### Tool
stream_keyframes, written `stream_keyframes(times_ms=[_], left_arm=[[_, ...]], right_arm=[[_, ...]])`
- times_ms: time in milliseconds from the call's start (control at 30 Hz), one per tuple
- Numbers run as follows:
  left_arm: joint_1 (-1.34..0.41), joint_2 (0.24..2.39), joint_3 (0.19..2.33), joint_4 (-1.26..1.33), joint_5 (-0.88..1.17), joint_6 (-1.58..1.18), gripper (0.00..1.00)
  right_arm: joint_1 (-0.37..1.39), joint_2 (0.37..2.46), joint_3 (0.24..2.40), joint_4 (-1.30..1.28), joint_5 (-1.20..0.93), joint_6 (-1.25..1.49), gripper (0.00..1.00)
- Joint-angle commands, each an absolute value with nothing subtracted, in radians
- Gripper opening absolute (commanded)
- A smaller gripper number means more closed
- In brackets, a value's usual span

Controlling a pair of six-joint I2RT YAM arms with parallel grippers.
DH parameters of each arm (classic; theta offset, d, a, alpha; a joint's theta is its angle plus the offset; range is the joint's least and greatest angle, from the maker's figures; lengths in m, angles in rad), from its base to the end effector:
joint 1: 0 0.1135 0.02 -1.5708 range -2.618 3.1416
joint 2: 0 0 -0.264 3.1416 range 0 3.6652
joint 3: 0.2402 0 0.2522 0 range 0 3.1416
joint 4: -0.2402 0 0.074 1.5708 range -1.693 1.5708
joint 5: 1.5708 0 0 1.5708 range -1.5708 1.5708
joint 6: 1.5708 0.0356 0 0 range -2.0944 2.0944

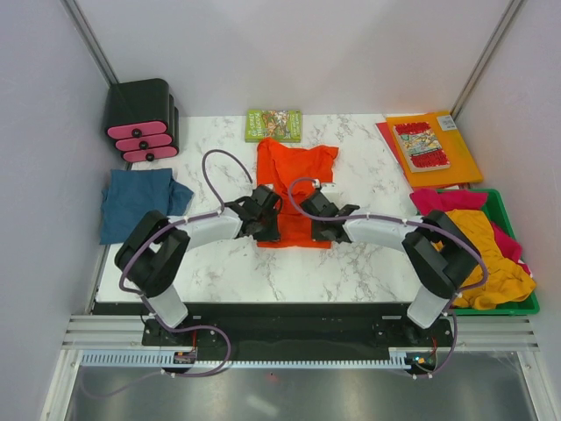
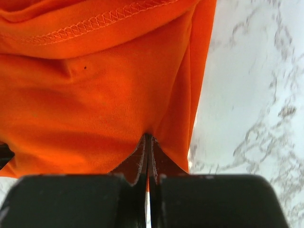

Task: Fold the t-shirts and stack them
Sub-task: Fold the folded rectangular tshirt in 1/3 of the way

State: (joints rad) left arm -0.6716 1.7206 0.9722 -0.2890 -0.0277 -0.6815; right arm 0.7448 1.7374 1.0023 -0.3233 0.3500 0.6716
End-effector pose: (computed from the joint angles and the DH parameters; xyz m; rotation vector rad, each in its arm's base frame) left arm 0.2632 -0.2080 0.1575 -0.0234 2.6763 -0.4289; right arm 0.2571 0.2204 0.1604 0.0245 2.5324 0.0913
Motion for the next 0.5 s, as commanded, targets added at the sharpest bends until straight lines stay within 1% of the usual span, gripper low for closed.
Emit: stream_keyframes(times_ms=[0,233,267,300,367,400,433,467], left_arm=[[-0.742,1.684,0.858,-0.331,-0.029,-0.759,0.24],[-0.850,1.528,0.717,-0.353,-0.060,-0.842,0.24],[-0.862,1.482,0.695,-0.368,-0.064,-0.856,0.25],[-0.868,1.454,0.686,-0.376,-0.081,-0.861,0.30],[-0.871,1.373,0.683,-0.402,-0.103,-0.865,0.36],[-0.871,1.349,0.687,-0.409,-0.130,-0.865,0.42],[-0.871,1.327,0.705,-0.414,-0.144,-0.864,0.44],[-0.870,1.304,0.719,-0.423,-0.156,-0.859,0.47]], right_arm=[[0.808,1.663,0.902,-0.356,0.342,0.735,0.00],[0.916,1.527,0.781,-0.411,0.341,0.841,0.00],[0.925,1.508,0.769,-0.419,0.344,0.853,0.00],[0.927,1.473,0.769,-0.437,0.362,0.854,0.00],[0.927,1.441,0.805,-0.452,0.391,0.835,0.11],[0.928,1.419,0.830,-0.475,0.414,0.822,0.17],[0.927,1.414,0.894,-0.486,0.445,0.804,0.27],[0.928,1.416,0.929,-0.497,0.460,0.769,0.31]])
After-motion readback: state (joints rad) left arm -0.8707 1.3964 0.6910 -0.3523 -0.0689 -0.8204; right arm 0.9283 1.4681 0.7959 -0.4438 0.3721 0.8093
